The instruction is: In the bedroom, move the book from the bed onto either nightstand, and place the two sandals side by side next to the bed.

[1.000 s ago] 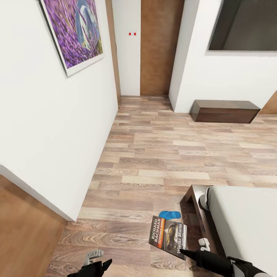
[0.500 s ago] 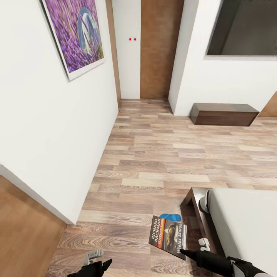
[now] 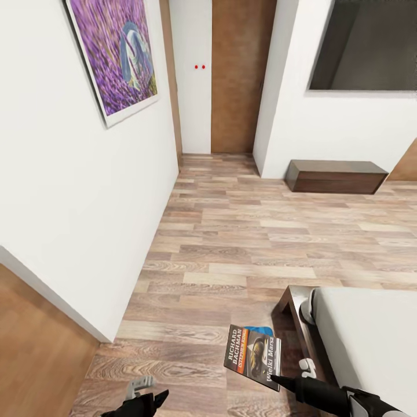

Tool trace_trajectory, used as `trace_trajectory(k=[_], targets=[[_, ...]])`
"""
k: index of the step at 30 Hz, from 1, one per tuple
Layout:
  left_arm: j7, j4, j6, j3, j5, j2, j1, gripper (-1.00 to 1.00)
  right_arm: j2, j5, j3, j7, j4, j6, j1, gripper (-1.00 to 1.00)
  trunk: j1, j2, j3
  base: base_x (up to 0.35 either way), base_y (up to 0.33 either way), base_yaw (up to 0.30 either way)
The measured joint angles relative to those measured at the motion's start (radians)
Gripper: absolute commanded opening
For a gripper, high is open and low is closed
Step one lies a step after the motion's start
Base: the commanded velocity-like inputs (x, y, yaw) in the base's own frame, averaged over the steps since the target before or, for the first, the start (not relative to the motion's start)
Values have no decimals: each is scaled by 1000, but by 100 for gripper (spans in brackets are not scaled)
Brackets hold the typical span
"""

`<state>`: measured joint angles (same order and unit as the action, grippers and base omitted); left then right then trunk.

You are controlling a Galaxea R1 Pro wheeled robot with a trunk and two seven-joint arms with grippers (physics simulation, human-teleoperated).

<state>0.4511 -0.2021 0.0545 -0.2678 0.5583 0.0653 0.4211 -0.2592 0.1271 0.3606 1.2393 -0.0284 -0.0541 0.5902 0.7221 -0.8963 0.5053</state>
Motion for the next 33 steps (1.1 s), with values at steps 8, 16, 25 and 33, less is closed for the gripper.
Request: trace_trajectory(k=[8, 16, 25, 33], targets=[[0, 0, 0, 0, 0, 0, 0, 100, 0, 0, -1, 0, 0, 0, 0, -100, 0, 0, -13, 0, 0, 0], [0, 0, 0, 0, 0, 0, 0, 100, 0, 0, 0, 0, 0, 0, 0, -100, 0, 0, -26, 0, 0, 0], [0, 0, 0, 0, 0, 0, 0, 100, 0, 0, 0, 0, 0, 0, 0, -100, 0, 0, -41, 0, 0, 0], [0, 0, 0, 0, 0, 0, 0, 100, 0, 0, 0, 0, 0, 0, 0, -100, 0, 0, -54, 0, 0, 0]])
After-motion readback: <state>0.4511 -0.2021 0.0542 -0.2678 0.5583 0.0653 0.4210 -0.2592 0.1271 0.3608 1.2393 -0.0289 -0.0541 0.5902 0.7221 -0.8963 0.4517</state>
